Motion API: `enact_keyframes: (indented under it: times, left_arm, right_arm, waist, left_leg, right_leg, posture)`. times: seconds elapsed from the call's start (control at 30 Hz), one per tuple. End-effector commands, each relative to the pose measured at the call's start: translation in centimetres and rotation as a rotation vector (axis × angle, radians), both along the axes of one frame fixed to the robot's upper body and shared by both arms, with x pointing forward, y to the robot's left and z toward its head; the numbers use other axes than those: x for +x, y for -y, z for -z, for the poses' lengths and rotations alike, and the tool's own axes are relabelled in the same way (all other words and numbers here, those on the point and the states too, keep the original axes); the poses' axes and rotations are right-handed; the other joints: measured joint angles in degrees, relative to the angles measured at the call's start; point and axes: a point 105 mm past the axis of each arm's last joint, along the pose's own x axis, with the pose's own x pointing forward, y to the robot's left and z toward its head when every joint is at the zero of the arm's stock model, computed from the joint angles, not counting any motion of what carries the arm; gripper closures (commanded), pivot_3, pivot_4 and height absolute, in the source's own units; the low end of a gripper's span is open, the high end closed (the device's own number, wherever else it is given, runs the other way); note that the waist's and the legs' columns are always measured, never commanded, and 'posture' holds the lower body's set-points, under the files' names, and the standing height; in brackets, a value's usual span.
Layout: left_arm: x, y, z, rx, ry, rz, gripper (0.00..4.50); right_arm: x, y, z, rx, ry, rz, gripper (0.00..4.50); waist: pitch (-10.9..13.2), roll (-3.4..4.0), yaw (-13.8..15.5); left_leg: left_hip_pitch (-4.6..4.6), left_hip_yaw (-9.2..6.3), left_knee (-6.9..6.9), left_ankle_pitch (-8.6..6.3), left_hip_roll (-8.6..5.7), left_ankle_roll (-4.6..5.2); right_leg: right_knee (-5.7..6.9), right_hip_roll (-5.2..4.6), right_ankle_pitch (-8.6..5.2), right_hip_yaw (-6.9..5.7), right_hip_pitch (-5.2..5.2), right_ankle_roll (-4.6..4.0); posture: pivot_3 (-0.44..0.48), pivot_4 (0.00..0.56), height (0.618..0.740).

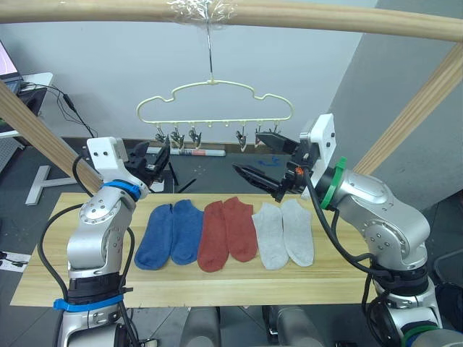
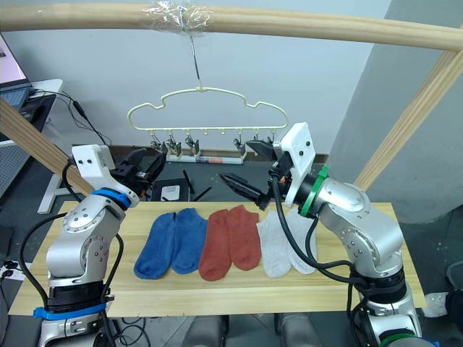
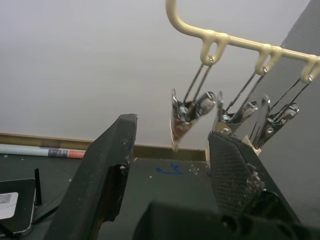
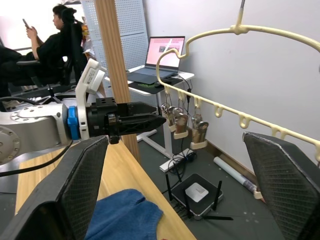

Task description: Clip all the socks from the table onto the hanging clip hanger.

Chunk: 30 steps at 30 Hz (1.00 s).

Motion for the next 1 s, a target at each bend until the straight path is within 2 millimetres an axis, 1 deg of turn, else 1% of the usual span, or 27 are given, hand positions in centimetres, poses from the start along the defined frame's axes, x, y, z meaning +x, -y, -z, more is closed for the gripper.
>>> enact_keyframes:
  times: [0.03, 0.17, 0.3, 0.53, 0.77, 0.87, 0.9, 0.93, 0.97, 1.0]
  left_arm:
    - [0.2, 0.1, -1.4, 0.003, 0.063, 0.002, 1.93]
    - [1.0, 0.6, -1.7, -0.011, 0.073, 0.019, 1.93]
    - [1.3, 0.8, -1.9, -0.019, 0.084, 0.028, 1.93]
    - [1.3, 1.2, -2.5, -0.028, 0.108, 0.044, 1.93]
    - [1.2, 0.8, -2.5, -0.027, 0.111, 0.028, 1.93]
    - [1.2, 0.8, -2.8, -0.031, 0.130, 0.027, 1.93]
    - [1.2, 0.8, -2.8, -0.029, 0.131, 0.027, 2.28]
    - [1.2, 0.8, -2.8, -0.030, 0.131, 0.027, 2.44]
    - [1.3, 0.8, -2.7, -0.030, 0.132, 0.027, 2.73]
    - [1.3, 0.9, -2.7, -0.031, 0.132, 0.027, 3.08]
  right_arm:
    - [-0.7, 0.2, -1.3, 0.021, 0.054, -0.013, 0.00]
    - [-0.8, 0.2, -1.4, 0.011, 0.062, -0.016, 0.00]
    - [-0.8, 0.2, -1.5, 0.014, 0.061, -0.015, 0.00]
    - [-0.8, 0.2, -1.4, 0.014, 0.061, -0.017, 0.00]
    - [-0.7, 0.2, -1.5, 0.016, 0.062, -0.017, 0.00]
    - [-0.8, 0.2, -1.5, 0.015, 0.062, -0.019, 0.00]
    - [-0.8, 0.2, -1.4, 0.010, 0.063, -0.017, 0.00]
    - [-0.8, 0.3, -1.3, 0.008, 0.062, -0.016, 0.00]
    - [-0.8, 0.3, -1.3, 0.006, 0.061, -0.015, 0.00]
    - [-0.7, 0.3, -1.2, 0.006, 0.060, -0.014, 0.00]
  waist:
    - [0.0, 0.01, 0.0]
    - [0.1, 0.03, 0.0]
    - [0.1, 0.03, 0.0]
    - [0.2, 0.03, 0.0]
    - [0.2, 0.03, 0.0]
    - [0.2, 0.03, 0.0]
    - [0.2, 0.03, 0.0]
    - [0.2, 0.03, 0.0]
    - [0.2, 0.03, 0.0]
    - [0.2, 0.03, 0.0]
  left_leg:
    - [0.00, 0.00, 0.00, 0.00, 0.00, 0.00]
    - [-0.01, 0.00, 0.00, 0.00, -0.01, 0.00]
    - [-0.04, -0.01, 0.00, 0.00, -0.02, 0.00]
    - [-0.12, -0.09, 0.00, 0.00, -0.01, 0.00]
    - [-0.15, -0.14, 0.01, 0.00, -0.03, 0.00]
    - [-0.17, -0.17, 0.01, 0.00, -0.03, 0.00]
    - [-0.18, -0.18, 0.01, 0.00, -0.03, 0.00]
    - [-0.18, -0.19, 0.01, 0.00, -0.03, 0.00]
    - [-0.18, -0.19, 0.01, 0.00, -0.03, -0.01]
    - [-0.18, -0.20, 0.01, 0.00, -0.04, -0.01]
  right_leg:
    - [-0.01, 0.00, 0.00, 0.01, 0.00, 0.00]
    - [-0.01, -0.01, 0.00, -0.01, 0.00, 0.00]
    - [-0.02, -0.02, 0.00, -0.01, 0.00, 0.00]
    - [-0.04, -0.02, 0.01, -0.07, -0.04, -0.01]
    - [-0.05, -0.04, 0.00, -0.12, -0.03, 0.00]
    - [-0.07, -0.04, 0.00, -0.14, -0.04, -0.01]
    - [-0.07, -0.04, 0.00, -0.15, -0.04, -0.01]
    - [-0.07, -0.05, 0.00, -0.16, -0.04, -0.01]
    - [-0.07, -0.05, 0.00, -0.16, -0.04, -0.01]
    - [-0.07, -0.05, 0.00, -0.16, -0.04, -0.01]
  posture:
    - [0.155, 0.250, 0.740]
    - [0.155, 0.250, 0.740]
    - [0.151, 0.252, 0.740]
    - [0.151, 0.252, 0.740]
    - [0.154, 0.252, 0.740]
    - [0.154, 0.252, 0.740]
    - [0.154, 0.252, 0.740]
    - [0.153, 0.249, 0.740]
    - [0.153, 0.249, 0.740]
    - [0.153, 0.249, 0.740]
